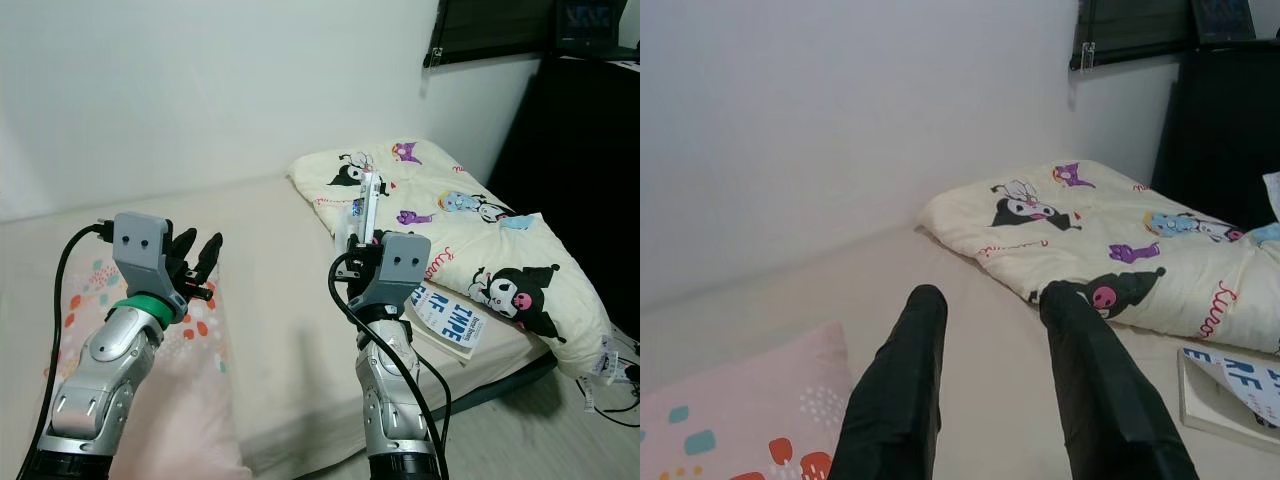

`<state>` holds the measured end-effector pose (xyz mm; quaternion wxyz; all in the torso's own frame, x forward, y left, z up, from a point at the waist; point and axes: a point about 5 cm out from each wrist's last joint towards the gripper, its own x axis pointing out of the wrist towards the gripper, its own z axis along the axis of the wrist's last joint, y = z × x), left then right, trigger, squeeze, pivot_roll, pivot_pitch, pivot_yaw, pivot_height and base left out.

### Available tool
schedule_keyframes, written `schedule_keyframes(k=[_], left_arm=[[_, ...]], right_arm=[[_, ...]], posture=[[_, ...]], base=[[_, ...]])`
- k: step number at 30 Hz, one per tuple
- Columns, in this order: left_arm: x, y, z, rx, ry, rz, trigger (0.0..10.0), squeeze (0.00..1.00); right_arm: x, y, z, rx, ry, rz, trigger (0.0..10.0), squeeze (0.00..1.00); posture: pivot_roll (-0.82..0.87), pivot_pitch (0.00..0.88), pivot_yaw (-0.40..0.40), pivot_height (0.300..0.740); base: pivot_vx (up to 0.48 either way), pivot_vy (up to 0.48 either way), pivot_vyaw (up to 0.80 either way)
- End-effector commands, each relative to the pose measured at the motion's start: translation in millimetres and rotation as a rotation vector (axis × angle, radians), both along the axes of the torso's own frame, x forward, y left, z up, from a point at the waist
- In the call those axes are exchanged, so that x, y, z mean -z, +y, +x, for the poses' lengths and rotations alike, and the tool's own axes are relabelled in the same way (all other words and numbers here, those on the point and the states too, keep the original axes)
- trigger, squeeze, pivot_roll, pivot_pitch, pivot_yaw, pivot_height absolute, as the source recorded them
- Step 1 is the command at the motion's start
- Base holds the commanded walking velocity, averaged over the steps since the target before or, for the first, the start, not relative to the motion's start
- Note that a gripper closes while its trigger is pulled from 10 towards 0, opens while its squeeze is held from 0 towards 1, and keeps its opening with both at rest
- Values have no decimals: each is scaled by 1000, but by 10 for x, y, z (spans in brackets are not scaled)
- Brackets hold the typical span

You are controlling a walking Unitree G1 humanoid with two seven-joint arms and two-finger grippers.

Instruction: Clean up the room

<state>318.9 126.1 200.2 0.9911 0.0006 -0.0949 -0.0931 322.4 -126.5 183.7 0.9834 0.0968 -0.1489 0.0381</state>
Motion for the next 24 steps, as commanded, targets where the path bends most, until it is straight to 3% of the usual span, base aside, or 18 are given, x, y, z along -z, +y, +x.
schedule_keyframes(k=[1, 6, 24], left_arm=[[25, 12, -13, -1, 15, 17, 10000, 0], [22, 17, -14, -1, 15, 18, 10000, 0], [1, 37, -30, -9, 9, 25, 10000, 0]], right_arm=[[38, 16, -19, -6, 13, 4, 10000, 0], [40, 23, -18, -7, 13, 6, 10000, 0], [63, 65, -10, -20, 21, 13, 10000, 0]], posture=[[-66, 3, 86, 738], [-65, 5, 89, 738], [-52, 12, 91, 738]], base=[[0, 0, 0], [0, 0, 0], [-285, 0, 0]])
